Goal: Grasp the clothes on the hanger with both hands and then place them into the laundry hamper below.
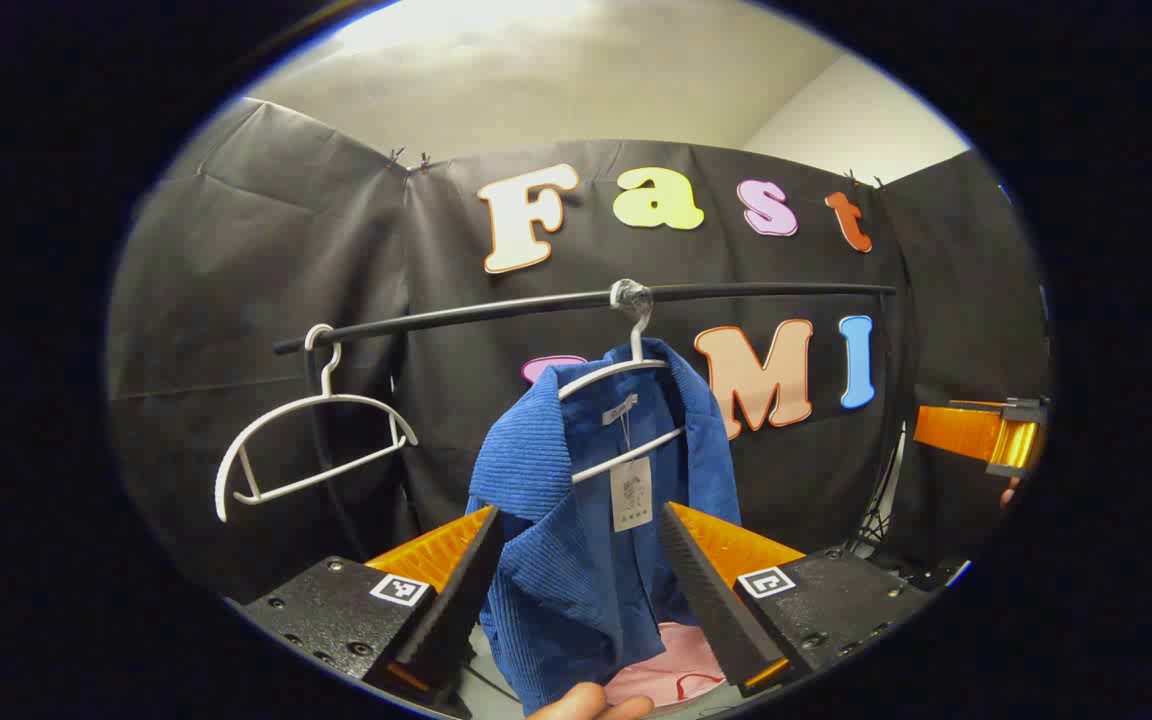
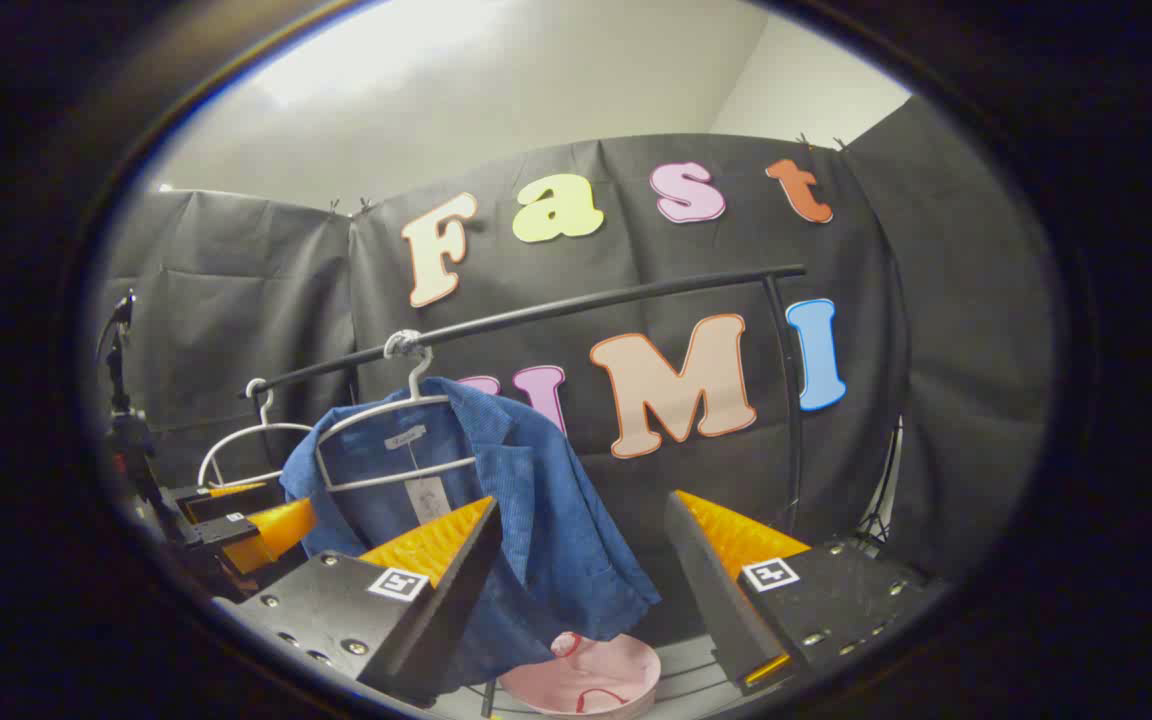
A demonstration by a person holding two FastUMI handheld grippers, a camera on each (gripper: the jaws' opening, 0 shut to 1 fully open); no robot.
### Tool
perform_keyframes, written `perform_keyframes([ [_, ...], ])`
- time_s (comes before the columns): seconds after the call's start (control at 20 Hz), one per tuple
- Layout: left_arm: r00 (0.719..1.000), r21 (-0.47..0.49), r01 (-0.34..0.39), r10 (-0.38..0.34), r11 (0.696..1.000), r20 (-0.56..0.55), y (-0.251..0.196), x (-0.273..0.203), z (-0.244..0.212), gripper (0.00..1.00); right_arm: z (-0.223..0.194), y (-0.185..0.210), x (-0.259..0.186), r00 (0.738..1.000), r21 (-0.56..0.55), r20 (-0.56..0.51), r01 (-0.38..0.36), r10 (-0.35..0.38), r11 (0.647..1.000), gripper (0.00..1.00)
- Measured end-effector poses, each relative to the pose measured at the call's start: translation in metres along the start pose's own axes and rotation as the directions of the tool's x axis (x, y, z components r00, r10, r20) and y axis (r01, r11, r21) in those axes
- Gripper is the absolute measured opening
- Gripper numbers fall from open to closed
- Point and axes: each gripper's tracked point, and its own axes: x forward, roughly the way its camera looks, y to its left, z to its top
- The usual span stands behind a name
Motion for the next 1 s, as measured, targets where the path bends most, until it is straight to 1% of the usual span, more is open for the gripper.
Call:
perform_keyframes([
  [0.15,1.000,0.004,-0.018,0.018,1.000,-0.004,0.005,-0.002,-0.001,1.00,-0.006,-0.003,0.003,1.000,-0.004,-0.015,0.000,0.000,1.000,0.98],
  [0.2,1.000,-0.003,-0.020,0.020,1.000,-0.010,0.006,-0.003,-0.002,1.00,-0.008,-0.001,0.004,1.000,-0.009,-0.021,-0.005,0.005,1.000,1.00],
  [0.25,1.000,-0.007,-0.023,0.023,1.000,-0.017,0.006,-0.003,-0.005,0.96,-0.010,0.000,0.004,1.000,-0.015,-0.026,-0.011,0.011,1.000,1.00],
  [0.3,0.999,-0.008,-0.026,0.026,1.000,-0.025,0.006,-0.002,-0.008,1.00,-0.013,0.003,0.004,0.999,-0.019,-0.033,-0.019,0.018,1.000,1.00],
  [0.45,0.999,-0.003,-0.025,0.025,1.000,-0.040,0.004,-0.001,-0.013,1.00,-0.028,0.017,0.007,0.995,-0.026,-0.071,-0.067,0.065,0.997,0.98],
  [0.55,0.999,0.001,-0.025,0.025,1.000,-0.044,0.005,-0.002,-0.014,1.00,-0.033,0.021,0.007,0.993,-0.033,-0.086,-0.079,0.076,0.996,0.98],
  [0.6,0.999,-0.001,-0.026,0.026,1.000,-0.045,0.006,-0.001,-0.014,1.00,-0.034,0.024,0.008,0.993,-0.031,-0.089,-0.085,0.082,0.996,0.92],
  [0.65,0.999,-0.005,-0.030,0.029,1.000,-0.045,0.006,0.000,-0.015,1.00,-0.035,0.025,0.009,0.992,-0.025,-0.089,-0.089,0.086,0.996,0.98],
  [0.75,0.998,-0.010,-0.035,0.034,0.999,-0.055,0.006,0.002,-0.021,1.00,-0.038,0.029,0.009,0.991,-0.020,-0.095,-0.097,0.095,0.995,1.00],
  [0.8,0.998,-0.011,-0.040,0.040,0.999,-0.058,0.006,0.006,-0.024,1.00,-0.040,0.030,0.010,0.990,-0.021,-0.101,-0.104,0.101,0.994,0.98],
  [0.85,0.997,-0.007,-0.049,0.048,0.999,-0.065,0.007,0.010,-0.029,1.00,-0.042,0.033,0.010,0.988,-0.020,-0.105,-0.118,0.115,0.993,0.92],
  [0.9,0.995,-0.004,-0.059,0.059,0.998,-0.081,0.007,0.014,-0.035,1.00,-0.045,0.036,0.011,0.985,-0.015,-0.113,-0.131,0.129,0.991,0.98],
  [0.95,0.993,-0.008,-0.071,0.070,0.997,-0.098,0.008,0.017,-0.041,1.00,-0.048,0.035,0.012,0.984,-0.012,-0.123,-0.131,0.128,0.991,1.00],
  [1.0,0.991,-0.017,-0.081,0.078,0.997,-0.109,0.009,0.020,-0.044,1.00,-0.051,0.034,0.013,0.983,-0.011,-0.133,-0.130,0.128,0.991,0.98],
])
